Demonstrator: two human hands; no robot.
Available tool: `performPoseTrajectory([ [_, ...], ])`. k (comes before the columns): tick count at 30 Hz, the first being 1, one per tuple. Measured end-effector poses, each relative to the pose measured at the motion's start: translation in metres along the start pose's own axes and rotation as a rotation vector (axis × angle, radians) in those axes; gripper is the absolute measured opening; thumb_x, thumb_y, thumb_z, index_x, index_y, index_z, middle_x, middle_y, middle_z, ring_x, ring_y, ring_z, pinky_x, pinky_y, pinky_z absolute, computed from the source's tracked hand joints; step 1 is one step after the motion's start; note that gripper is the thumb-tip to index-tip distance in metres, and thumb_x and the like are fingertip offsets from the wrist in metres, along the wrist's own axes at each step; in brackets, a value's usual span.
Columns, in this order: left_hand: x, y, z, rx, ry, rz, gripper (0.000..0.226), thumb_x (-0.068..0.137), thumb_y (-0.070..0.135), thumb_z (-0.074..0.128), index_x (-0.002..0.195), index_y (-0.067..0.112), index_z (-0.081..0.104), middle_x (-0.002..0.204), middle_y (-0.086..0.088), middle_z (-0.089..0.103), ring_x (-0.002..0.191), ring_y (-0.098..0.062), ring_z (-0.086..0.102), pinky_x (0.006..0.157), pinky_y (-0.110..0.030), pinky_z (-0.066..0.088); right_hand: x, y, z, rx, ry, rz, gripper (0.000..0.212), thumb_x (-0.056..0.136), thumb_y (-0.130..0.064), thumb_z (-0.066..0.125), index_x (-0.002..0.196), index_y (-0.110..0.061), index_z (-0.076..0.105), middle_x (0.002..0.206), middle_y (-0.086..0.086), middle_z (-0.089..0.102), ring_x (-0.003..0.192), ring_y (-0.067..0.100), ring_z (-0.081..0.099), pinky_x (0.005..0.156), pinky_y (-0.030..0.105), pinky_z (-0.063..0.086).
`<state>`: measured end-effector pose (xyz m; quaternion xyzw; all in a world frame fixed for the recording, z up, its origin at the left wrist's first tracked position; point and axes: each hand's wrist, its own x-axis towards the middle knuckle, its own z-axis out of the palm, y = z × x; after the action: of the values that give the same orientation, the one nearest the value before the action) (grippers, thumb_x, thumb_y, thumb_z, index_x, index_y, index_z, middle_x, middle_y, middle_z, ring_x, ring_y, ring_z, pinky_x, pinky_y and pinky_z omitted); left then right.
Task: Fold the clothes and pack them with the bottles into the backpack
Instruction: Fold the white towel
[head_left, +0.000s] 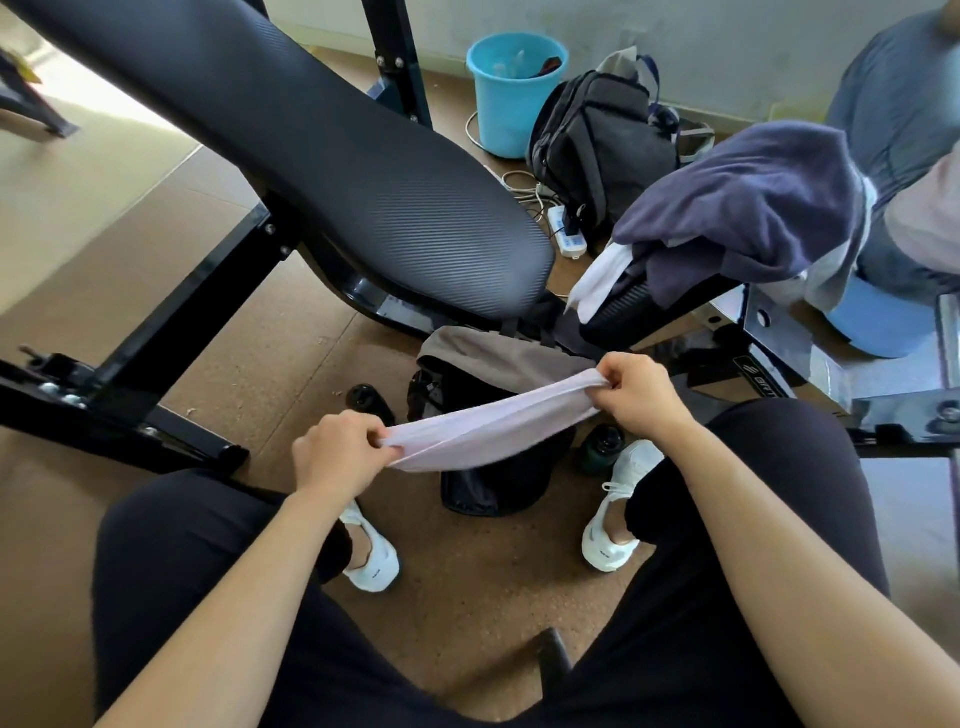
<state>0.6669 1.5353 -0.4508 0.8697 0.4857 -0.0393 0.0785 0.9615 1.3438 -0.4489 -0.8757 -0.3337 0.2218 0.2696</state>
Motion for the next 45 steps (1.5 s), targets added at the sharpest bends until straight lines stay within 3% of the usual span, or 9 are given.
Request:
performPoseTrajectory([
  [9,0.02,-0.021,0.007,-0.565,-0.399,0.087,0.019,0.076,0.023,0.087,0.063,0.02,0.074,0.061,0.006,0.066,0.06,-0.007,0.057,0.066,-0.031,0.048,0.0,-0.004,-0.009,0.243,0.028,0.008,0.024,0.098,-0.024,0.062,0.085,-0.004,0.059,0.073,0.004,0.052,0.07,0.016,0.047,0.066,0.036,0.038],
  [14,0.018,-0.022,-0.002,-0.79,-0.473,0.149,0.023,0.08,0.008,0.083,0.062,0.021,0.075,0.089,0.01,0.078,0.083,-0.014,0.071,0.08,-0.04,0.055,-0.008,-0.016,-0.015,0.297,0.135,-0.139,0.025,0.103,-0.024,0.056,0.082,-0.012,0.05,0.07,-0.008,0.045,0.064,0.004,0.041,0.06,0.02,0.034],
  [18,0.009,-0.013,-0.014,-1.097,-0.547,0.2,0.023,0.075,0.025,0.08,0.061,0.018,0.065,0.077,0.003,0.071,0.073,-0.01,0.066,0.071,-0.021,0.05,-0.008,-0.02,-0.021,0.339,0.226,-0.162,0.019,0.104,-0.029,0.055,0.092,-0.014,0.053,0.077,-0.009,0.053,0.07,0.002,0.046,0.065,0.015,0.037],
  [21,0.008,-0.007,-0.016,-1.427,-0.647,0.105,0.027,0.075,0.029,0.065,0.071,0.01,0.045,0.072,-0.009,0.044,0.064,-0.017,0.045,0.059,-0.028,0.038,-0.006,-0.018,-0.023,0.342,0.228,-0.14,0.02,0.104,-0.03,0.055,0.09,-0.015,0.052,0.076,-0.008,0.051,0.07,0.004,0.044,0.064,0.015,0.036],
  [26,0.004,0.002,-0.01,-1.917,-0.757,-0.153,0.037,0.086,0.045,0.064,0.085,0.012,0.048,0.101,-0.01,0.061,0.098,-0.03,0.06,0.087,-0.043,0.043,-0.004,-0.019,-0.013,0.25,0.171,-0.034,0.033,0.105,-0.024,0.051,0.075,-0.017,0.038,0.069,-0.004,0.042,0.065,0.011,0.038,0.056,0.02,0.031],
  [30,-0.002,0.014,-0.002,-1.79,-0.735,-0.191,0.082,0.073,0.057,0.081,0.14,0.015,0.058,0.137,-0.012,0.066,0.124,-0.03,0.064,0.097,-0.047,0.053,-0.002,-0.02,-0.009,0.321,0.17,0.033,0.029,0.105,-0.025,0.051,0.079,-0.013,0.045,0.073,-0.003,0.047,0.067,0.013,0.041,0.061,0.03,0.033],
  [34,-0.001,0.024,0.013,-1.54,-0.643,-0.262,0.058,0.075,0.014,0.084,0.131,0.013,0.067,0.126,-0.011,0.072,0.122,-0.031,0.066,0.105,-0.047,0.051,0.0,-0.019,-0.009,0.333,0.189,0.043,0.026,0.104,-0.026,0.052,0.081,-0.013,0.049,0.075,-0.004,0.049,0.069,0.013,0.044,0.062,0.032,0.036],
  [40,0.008,0.018,0.022,-1.493,-0.628,-0.385,0.045,0.083,0.026,0.079,0.125,0.01,0.069,0.119,-0.008,0.075,0.12,-0.028,0.065,0.114,-0.048,0.042,0.002,-0.016,-0.014,0.276,0.249,0.049,0.025,0.104,-0.026,0.052,0.087,-0.008,0.052,0.079,0.0,0.054,0.072,0.013,0.046,0.064,0.025,0.037],
  [45,0.007,0.028,0.021,-1.444,-0.311,-0.212,0.027,0.104,0.036,0.053,0.126,0.023,0.064,0.123,0.003,0.07,0.118,-0.012,0.062,0.103,-0.031,0.044,0.0,-0.019,-0.011,0.236,0.25,0.096,0.032,0.104,-0.028,0.051,0.077,-0.016,0.039,0.07,-0.003,0.046,0.066,0.012,0.041,0.06,0.027,0.032],
])
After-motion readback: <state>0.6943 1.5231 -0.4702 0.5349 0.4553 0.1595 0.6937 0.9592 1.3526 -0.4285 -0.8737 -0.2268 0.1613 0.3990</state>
